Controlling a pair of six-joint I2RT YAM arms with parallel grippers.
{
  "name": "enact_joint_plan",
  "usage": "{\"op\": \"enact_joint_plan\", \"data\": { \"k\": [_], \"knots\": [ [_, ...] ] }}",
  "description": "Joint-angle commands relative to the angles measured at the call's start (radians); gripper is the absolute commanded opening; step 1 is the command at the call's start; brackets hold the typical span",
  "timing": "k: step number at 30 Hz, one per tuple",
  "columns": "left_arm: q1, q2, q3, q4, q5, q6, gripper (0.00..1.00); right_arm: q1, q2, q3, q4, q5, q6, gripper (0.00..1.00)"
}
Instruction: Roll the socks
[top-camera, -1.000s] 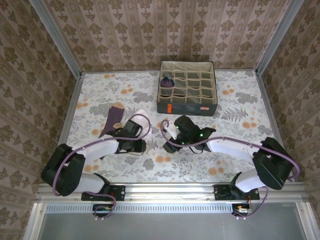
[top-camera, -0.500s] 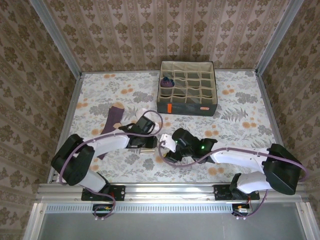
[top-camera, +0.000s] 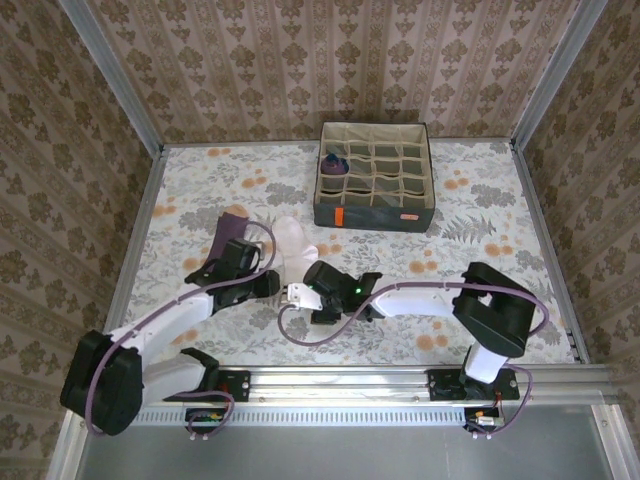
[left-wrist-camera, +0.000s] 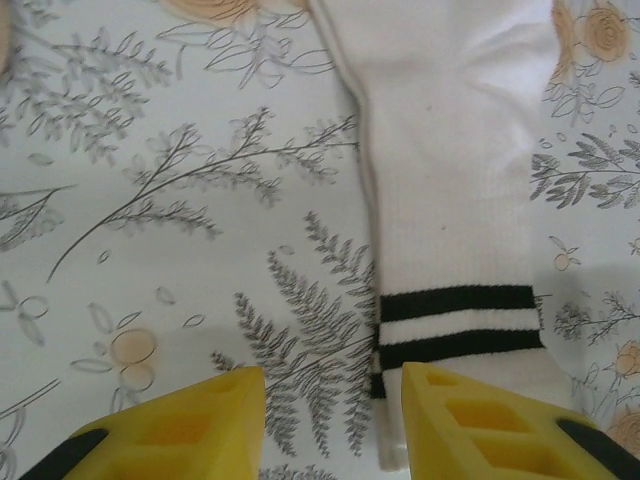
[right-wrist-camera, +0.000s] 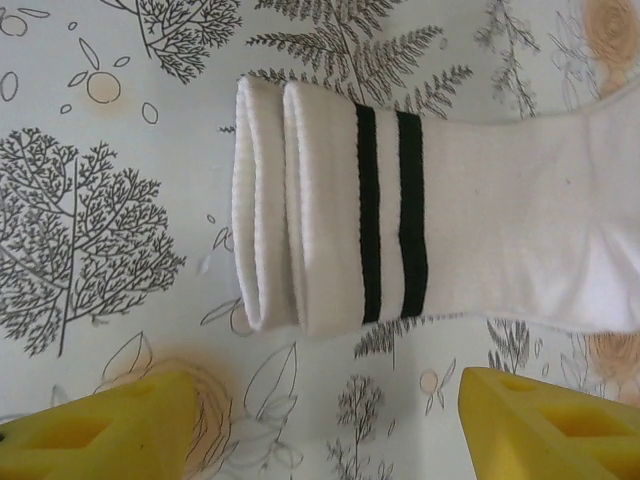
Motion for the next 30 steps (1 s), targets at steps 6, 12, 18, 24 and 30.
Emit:
{"op": "enact_joint_plan", "data": {
  "k": [6,12,18,24,30],
  "knots": [
    [0.096,-0.055,-0.052,-0.048,0.055,0.056,0.34,0.013,0.119,0.108,-0.039,0.001,-0.089,0.73],
    [0.13,-0.049,-0.059,-0.04,0.077,0.078,0.34,0.013,0.183,0.151,-0.065,0.002,-0.103,0.67],
    [0.14,-0.072,-0.074,-0.016,0.1,0.131,0.34,0.013,0.163,0.13,-0.098,-0.009,-0.084,0.26],
    [0.143,-0.167,-0.142,0.14,0.217,0.189,0.34,-0.012,0.075,0.09,-0.182,-0.105,0.002,0.12],
    [0.109,-0.252,-0.239,0.378,0.353,0.293,0.34,-0.115,0.018,0.097,-0.324,-0.368,0.143,0.09]
  ]
}}
